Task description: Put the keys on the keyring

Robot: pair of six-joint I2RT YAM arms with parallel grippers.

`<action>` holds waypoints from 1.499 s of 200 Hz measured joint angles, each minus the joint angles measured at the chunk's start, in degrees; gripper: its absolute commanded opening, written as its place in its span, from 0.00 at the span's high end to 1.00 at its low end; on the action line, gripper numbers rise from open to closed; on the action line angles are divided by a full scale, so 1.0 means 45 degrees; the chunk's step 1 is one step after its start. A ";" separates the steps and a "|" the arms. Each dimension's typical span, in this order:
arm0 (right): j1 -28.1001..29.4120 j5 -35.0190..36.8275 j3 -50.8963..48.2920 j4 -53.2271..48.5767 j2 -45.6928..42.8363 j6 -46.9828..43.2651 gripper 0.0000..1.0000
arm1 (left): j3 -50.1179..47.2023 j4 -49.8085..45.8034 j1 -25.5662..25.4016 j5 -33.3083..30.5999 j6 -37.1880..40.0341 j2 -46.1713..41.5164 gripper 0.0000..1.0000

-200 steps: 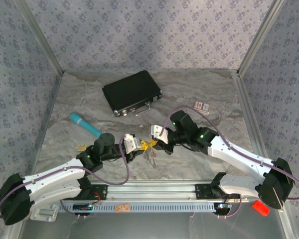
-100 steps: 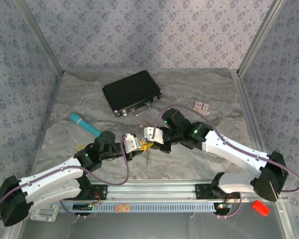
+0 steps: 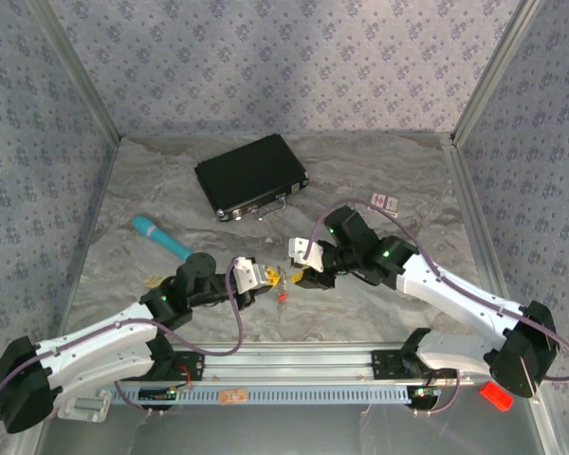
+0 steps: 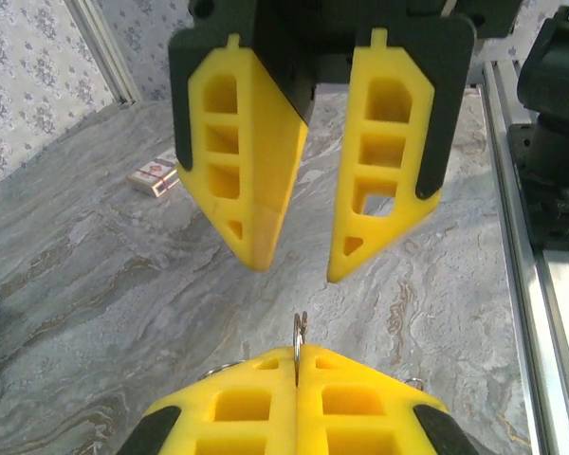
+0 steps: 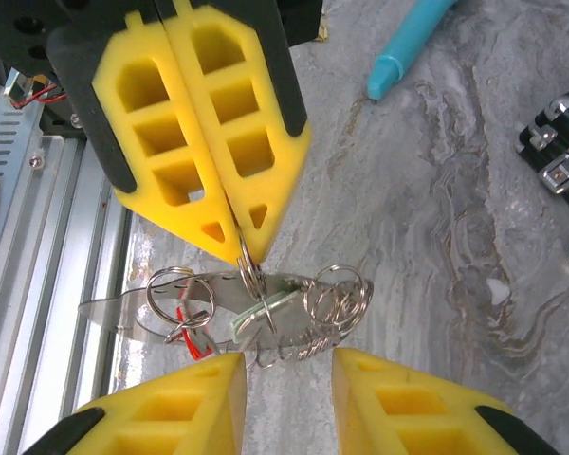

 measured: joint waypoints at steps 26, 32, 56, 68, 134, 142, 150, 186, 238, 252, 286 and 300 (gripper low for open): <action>0.0000 -0.0180 -0.0189 0.0189 0.0015 0.0291 0.69 | -0.0267 0.0510 0.0000 0.0049 -0.0160 -0.0039 1.00; 0.0000 -0.0219 -0.0194 0.0253 0.0024 0.0306 0.69 | -0.0330 0.0597 0.0000 0.0049 -0.0199 -0.0073 1.00; 0.0000 -0.0316 -0.0194 0.0505 0.0087 0.0432 0.72 | -0.0447 0.0787 0.0000 0.0049 -0.0219 -0.0117 1.00; 0.0005 -0.0359 -0.0194 0.0588 0.0170 0.0442 0.73 | -0.0466 0.0835 0.0000 0.0053 -0.0257 -0.0117 1.00; 0.0073 -0.0704 -0.0194 0.0777 0.0520 0.0529 0.73 | -0.0539 0.1083 0.0000 0.0053 -0.0350 -0.0117 1.00; 0.0073 -0.0777 -0.0194 0.0855 0.0520 0.0534 0.74 | -0.0539 0.1098 0.0000 0.0053 -0.0374 -0.0117 1.00; 0.0097 -0.0845 -0.0194 0.0942 0.0520 0.0549 0.75 | -0.0549 0.1127 0.0000 0.0053 -0.0398 -0.0117 1.00; 0.0146 -0.1025 -0.0189 0.1297 0.0602 0.0661 0.80 | -0.0597 0.1224 0.0000 0.0058 -0.0442 -0.0117 1.00; 0.0204 -0.1166 -0.0189 0.1457 0.0777 0.0835 1.00 | -0.0656 0.1370 0.0000 0.0044 -0.0539 -0.0117 1.00; 0.0204 -0.1166 -0.0189 0.1457 0.0782 0.0811 1.00 | -0.0656 0.1350 0.0000 0.0034 -0.0534 -0.0126 0.94; 0.0379 -0.0782 0.0350 0.0563 0.0894 0.0330 1.00 | -0.0597 0.0767 0.0000 -0.0151 -0.0199 -0.0330 0.79; 0.0495 -0.0374 0.0801 -0.0151 0.1001 -0.0087 1.00 | -0.0355 0.0136 0.0000 -0.0209 0.0068 -0.0393 0.79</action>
